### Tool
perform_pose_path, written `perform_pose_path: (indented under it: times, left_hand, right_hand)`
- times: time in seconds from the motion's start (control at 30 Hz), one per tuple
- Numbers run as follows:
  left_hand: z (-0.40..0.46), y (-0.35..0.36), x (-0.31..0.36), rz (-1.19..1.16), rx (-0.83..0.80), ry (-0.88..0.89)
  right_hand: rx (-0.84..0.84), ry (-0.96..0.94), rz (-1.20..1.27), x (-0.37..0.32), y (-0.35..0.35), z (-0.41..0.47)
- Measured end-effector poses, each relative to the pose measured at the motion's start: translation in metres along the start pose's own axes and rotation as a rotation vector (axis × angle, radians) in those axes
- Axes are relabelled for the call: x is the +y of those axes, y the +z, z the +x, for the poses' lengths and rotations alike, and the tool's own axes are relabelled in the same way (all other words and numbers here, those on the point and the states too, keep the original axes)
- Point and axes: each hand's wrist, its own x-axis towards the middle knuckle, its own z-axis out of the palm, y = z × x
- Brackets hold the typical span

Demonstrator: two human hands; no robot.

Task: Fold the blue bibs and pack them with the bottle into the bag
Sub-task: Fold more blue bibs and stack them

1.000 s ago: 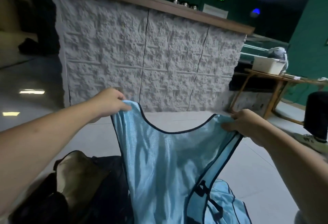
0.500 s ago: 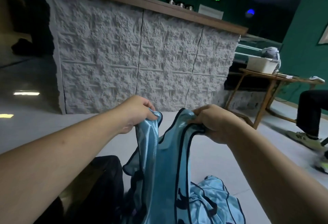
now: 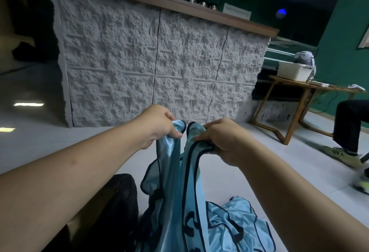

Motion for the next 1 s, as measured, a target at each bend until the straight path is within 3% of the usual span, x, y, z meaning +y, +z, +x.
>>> perform_pose_path:
  times: [0.27, 0.53, 0.6, 0.7, 0.87, 0.93, 1.0]
  left_hand:
    - [-0.009, 0.009, 0.014, -0.215, -0.072, 0.077]
    - [-0.021, -0.003, 0.022, -0.176, -0.246, 0.325]
    - [-0.020, -0.004, 0.021, -0.132, -0.202, 0.415]
    - [-0.015, -0.007, 0.024, -0.127, -0.143, 0.507]
    - [-0.011, -0.017, 0.023, -0.283, -0.123, 0.468]
    - [-0.008, -0.020, 0.021, -0.358, -0.107, 0.426]
    - [-0.007, -0.024, 0.019, -0.433, -0.120, 0.402]
  right_hand:
    - [0.020, 0.019, 0.159, -0.001, 0.020, -0.006]
    - [-0.259, 0.023, 0.516, -0.026, 0.005, -0.020]
    - [-0.322, 0.025, 0.527, -0.035, 0.001, -0.026]
    - [-0.262, -0.036, 0.385, -0.044, -0.008, -0.031]
    - [0.021, -0.208, 0.041, -0.028, -0.026, -0.017]
    - [-0.044, -0.280, -0.173, -0.007, -0.032, -0.007]
    - [-0.233, -0.306, -0.415, 0.014, -0.031, -0.002]
